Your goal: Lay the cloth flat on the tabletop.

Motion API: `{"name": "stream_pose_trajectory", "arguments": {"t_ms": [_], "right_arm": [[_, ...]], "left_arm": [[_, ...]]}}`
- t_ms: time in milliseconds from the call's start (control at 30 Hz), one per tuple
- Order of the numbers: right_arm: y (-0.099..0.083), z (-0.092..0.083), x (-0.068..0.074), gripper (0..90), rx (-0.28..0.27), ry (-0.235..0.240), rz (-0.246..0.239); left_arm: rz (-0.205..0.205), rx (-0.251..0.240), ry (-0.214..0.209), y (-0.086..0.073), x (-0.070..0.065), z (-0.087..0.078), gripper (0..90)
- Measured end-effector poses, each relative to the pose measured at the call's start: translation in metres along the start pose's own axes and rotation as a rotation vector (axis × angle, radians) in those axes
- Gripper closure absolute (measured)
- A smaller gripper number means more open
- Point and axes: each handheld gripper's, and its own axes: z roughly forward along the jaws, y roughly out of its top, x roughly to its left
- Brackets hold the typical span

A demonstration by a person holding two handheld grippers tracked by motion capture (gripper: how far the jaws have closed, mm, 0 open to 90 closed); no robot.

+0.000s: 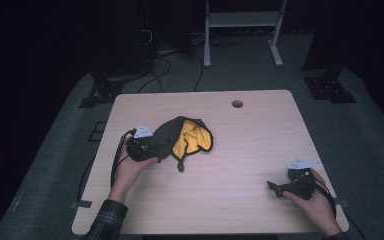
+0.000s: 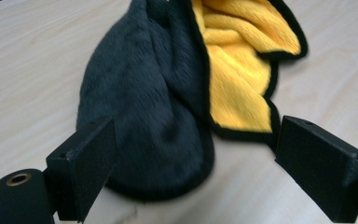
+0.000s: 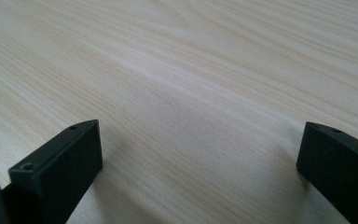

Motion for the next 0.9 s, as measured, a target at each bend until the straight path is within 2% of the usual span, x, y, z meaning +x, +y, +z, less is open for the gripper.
{"name": "stream_pose_trajectory", "arguments": {"t_ms": [100,267,300,333,467,600,733,833,867,900], "right_arm": [[0.000,0.000,0.000,0.0,0.000,0.000,0.000],[0.000,0.000,0.000,0.0,0.000,0.001,-0.001],[0.000,0.000,0.000,0.0,0.000,0.001,-0.001],[0.000,0.000,0.000,0.0,0.000,0.001,-0.001],[0.000,0.000,0.000,0.0,0.000,0.002,-0.001],[0.000,0.000,0.000,0.0,0.000,0.002,-0.001],[0.000,0.000,0.000,0.0,0.000,0.002,-0.001],[0.000,0.000,0.000,0.0,0.000,0.002,-0.001],[0.000,0.000,0.000,0.0,0.000,0.002,-0.001],[0.000,0.000,0.000,0.0,0.000,0.002,-0.001]], "left_arm": [[-0.002,0.001,-0.005,0.008,0.003,0.009,11.6],[0.018,0.003,0.004,0.023,0.007,0.023,12.1],[0.018,0.010,0.005,0.028,0.008,0.030,12.2],[0.018,0.010,0.005,0.028,0.008,0.030,12.9],[0.008,0.015,-0.001,0.036,0.011,0.048,13.6],[0.001,0.023,-0.001,0.038,0.014,0.060,14.4],[-0.003,0.040,-0.002,0.039,0.016,0.073,19.4],[-0.026,0.068,0.009,0.035,0.018,0.080,34.5],[-0.026,0.068,0.009,0.035,0.018,0.080,42.2],[-0.035,0.071,0.004,0.034,0.019,0.080,42.2]]}}
